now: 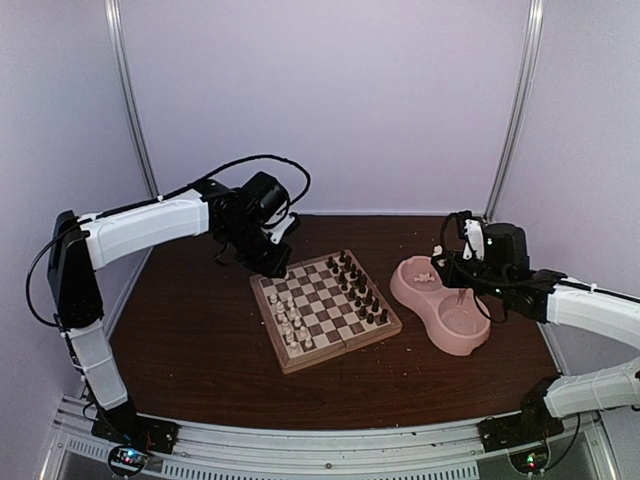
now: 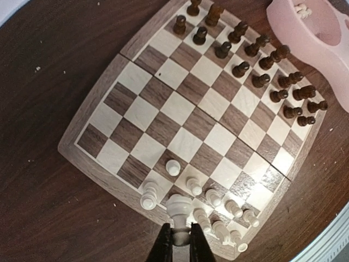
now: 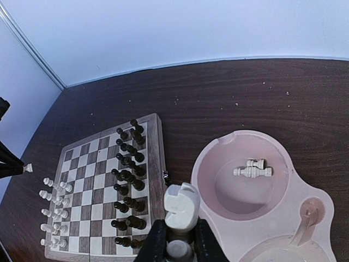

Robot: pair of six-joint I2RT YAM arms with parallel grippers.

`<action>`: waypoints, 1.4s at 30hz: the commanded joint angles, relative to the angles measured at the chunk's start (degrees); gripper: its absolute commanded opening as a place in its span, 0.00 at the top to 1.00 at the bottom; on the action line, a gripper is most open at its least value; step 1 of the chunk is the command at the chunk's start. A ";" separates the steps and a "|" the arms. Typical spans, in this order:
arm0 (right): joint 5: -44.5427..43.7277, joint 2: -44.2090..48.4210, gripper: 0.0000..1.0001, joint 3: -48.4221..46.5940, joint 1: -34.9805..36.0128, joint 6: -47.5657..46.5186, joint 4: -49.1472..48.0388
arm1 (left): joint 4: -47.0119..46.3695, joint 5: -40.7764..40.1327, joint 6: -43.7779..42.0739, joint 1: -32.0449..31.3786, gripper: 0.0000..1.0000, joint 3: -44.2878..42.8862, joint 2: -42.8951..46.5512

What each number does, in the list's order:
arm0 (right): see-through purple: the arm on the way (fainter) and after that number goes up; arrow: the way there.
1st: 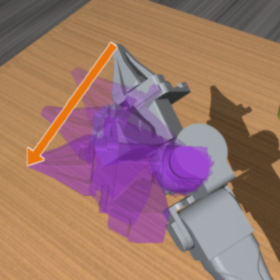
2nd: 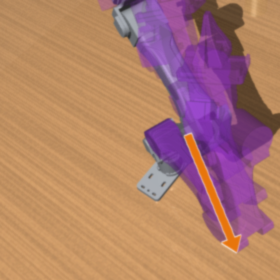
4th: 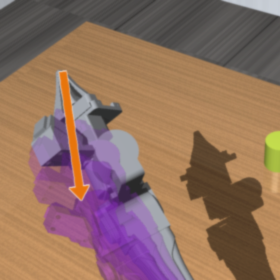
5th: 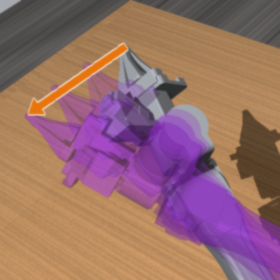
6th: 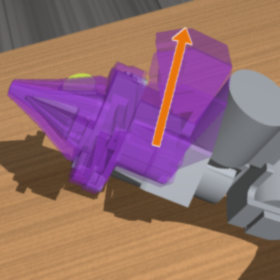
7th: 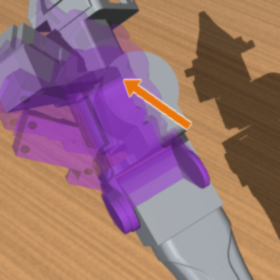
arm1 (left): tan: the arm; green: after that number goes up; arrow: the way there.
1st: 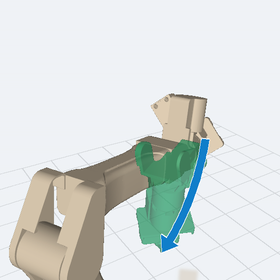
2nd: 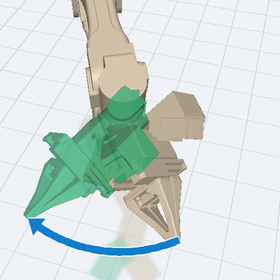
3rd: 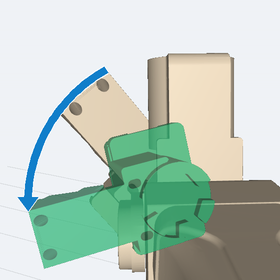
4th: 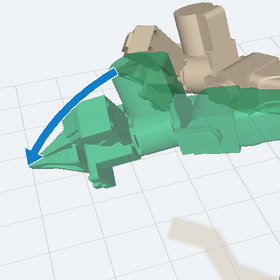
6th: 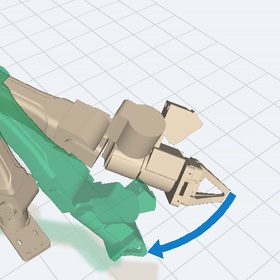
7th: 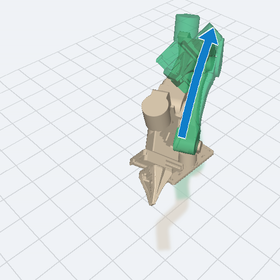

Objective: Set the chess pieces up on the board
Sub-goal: Place the pawn on c2.

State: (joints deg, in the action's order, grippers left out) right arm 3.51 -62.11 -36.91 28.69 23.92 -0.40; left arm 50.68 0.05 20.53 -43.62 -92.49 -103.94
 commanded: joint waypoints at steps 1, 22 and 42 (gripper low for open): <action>-1.57 -1.67 0.99 0.23 -0.62 -2.74 -5.65 | 8.39 5.05 -0.39 2.51 0.97 -7.49 -6.78; -2.37 -0.05 1.00 11.79 -1.02 -5.38 -20.42 | 21.50 7.02 0.31 6.53 0.94 -26.76 -24.94; -2.52 -0.01 1.00 12.66 -1.00 -5.55 -21.61 | 23.08 5.86 0.21 6.70 0.93 -32.02 -31.82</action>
State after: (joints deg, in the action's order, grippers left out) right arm 2.44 -62.96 -24.80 27.88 19.22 -20.43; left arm 72.55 6.37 20.95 -37.12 -121.91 -134.32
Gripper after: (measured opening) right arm 0.153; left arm 0.083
